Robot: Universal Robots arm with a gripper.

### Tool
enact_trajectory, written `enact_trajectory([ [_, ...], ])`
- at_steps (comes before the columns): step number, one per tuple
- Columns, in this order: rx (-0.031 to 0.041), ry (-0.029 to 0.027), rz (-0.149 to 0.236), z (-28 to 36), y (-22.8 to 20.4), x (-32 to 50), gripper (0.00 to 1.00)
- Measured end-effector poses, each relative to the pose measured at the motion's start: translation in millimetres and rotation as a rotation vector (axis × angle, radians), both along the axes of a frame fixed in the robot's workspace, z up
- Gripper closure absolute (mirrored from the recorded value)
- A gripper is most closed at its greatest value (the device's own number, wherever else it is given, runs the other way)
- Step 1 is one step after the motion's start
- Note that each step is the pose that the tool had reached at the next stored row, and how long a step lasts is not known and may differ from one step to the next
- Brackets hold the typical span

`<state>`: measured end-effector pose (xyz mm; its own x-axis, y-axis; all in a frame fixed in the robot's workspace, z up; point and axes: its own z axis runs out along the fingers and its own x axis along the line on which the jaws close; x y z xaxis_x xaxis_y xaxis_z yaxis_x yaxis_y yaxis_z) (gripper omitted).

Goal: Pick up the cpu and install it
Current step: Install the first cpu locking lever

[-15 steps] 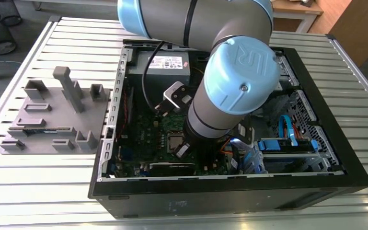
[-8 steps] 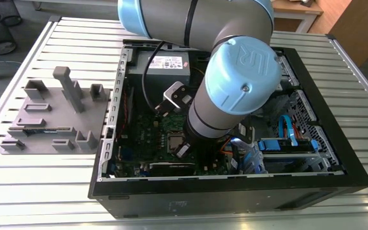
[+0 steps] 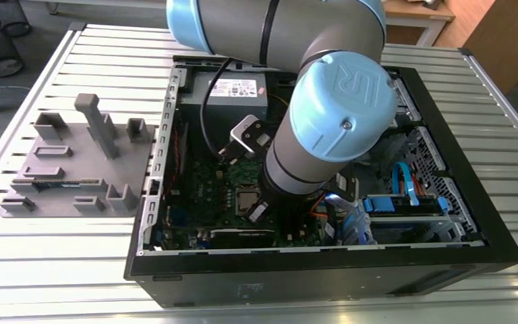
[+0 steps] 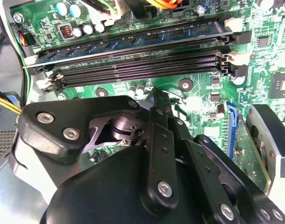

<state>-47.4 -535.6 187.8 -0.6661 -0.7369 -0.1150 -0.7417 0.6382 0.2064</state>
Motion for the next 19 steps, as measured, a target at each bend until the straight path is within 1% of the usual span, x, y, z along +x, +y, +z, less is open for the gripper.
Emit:
enact_trajectory([
  [2,0.0010,0.0001,0.004,0.0,0.1,0.0,0.89],
  [7,0.0022,0.0000,0.036,0.0,0.1,0.6,0.89],
  [12,0.0024,0.0001,0.038,0.0,0.1,0.8,0.89],
  [16,0.0036,0.0000,0.055,-0.2,0.1,2.2,0.89],
  [19,0.0035,0.0001,0.061,-0.6,0.1,2.2,0.89],
])
